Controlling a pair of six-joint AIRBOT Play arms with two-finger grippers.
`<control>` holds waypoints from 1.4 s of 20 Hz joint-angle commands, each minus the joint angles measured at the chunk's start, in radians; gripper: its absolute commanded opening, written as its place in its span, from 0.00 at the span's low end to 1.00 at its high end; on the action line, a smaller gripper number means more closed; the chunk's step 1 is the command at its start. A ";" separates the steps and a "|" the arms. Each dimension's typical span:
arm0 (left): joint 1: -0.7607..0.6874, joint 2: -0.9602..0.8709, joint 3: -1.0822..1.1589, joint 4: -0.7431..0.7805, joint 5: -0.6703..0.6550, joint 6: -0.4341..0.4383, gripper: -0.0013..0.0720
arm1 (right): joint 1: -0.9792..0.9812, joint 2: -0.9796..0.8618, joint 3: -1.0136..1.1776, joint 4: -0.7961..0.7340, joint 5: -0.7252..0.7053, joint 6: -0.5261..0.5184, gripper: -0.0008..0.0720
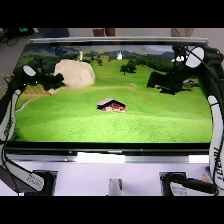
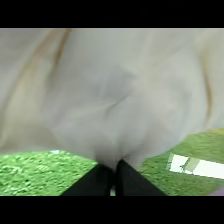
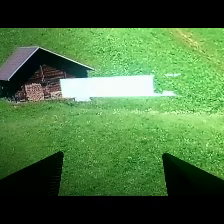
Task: Fold the shirts.
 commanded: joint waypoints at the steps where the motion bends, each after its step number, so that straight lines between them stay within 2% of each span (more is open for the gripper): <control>1: -0.067 0.219 0.001 -0.045 0.057 0.177 0.06 | -0.002 0.000 0.001 -0.014 -0.093 -0.077 0.92; 3: -0.142 0.402 0.001 -0.045 0.092 0.243 0.06 | -0.001 0.016 0.002 0.000 -0.104 -0.076 0.92; 7: -0.322 0.740 0.000 -0.044 0.139 0.252 0.06 | -0.001 0.179 0.002 -0.065 -0.129 -0.077 0.92; 10: -0.452 0.869 -0.017 -0.017 0.138 0.247 0.06 | -0.001 0.371 0.002 -0.151 -0.190 -0.076 0.92; 12: -0.511 0.887 -0.074 -0.014 0.134 0.230 0.06 | -0.001 0.492 0.002 -0.165 -0.216 -0.074 0.92; 15: -0.560 0.859 -0.246 -0.015 0.166 0.141 0.06 | -0.001 0.603 0.002 -0.164 -0.172 -0.041 0.92; 17: -0.597 0.831 -0.399 -0.019 0.280 0.026 0.06 | -0.001 0.631 0.002 -0.164 -0.073 -0.041 0.92; 18: -0.618 0.811 -0.471 -0.019 0.350 -0.004 0.06 | -0.001 0.629 0.000 -0.164 -0.011 -0.041 0.92; 20: -0.652 0.755 -0.571 -0.019 0.460 -0.040 0.06 | -0.001 0.612 -0.021 -0.161 0.081 -0.041 0.92; 22: -0.669 0.674 -0.591 -0.032 0.472 -0.062 0.06 | -0.001 0.584 -0.061 -0.149 0.119 -0.041 0.92; 23: -0.677 0.638 -0.590 -0.072 0.472 -0.061 0.29 | -0.001 0.564 -0.085 -0.136 0.122 -0.041 0.92; 24: -0.681 0.616 -0.588 -0.090 0.456 -0.061 0.80 | -0.001 0.541 -0.108 -0.116 0.119 -0.041 0.92; 25: -0.670 0.609 -0.575 -0.082 0.389 -0.053 1.00 | -0.001 0.519 -0.129 -0.089 0.116 -0.041 0.92; 26: -0.642 0.612 -0.554 -0.066 0.281 -0.020 1.00 | -0.001 0.492 -0.149 -0.058 0.109 -0.041 0.92; 28: -0.534 0.619 -0.487 0.043 -0.048 0.004 1.00 | -0.001 0.430 -0.177 0.007 0.090 -0.048 0.92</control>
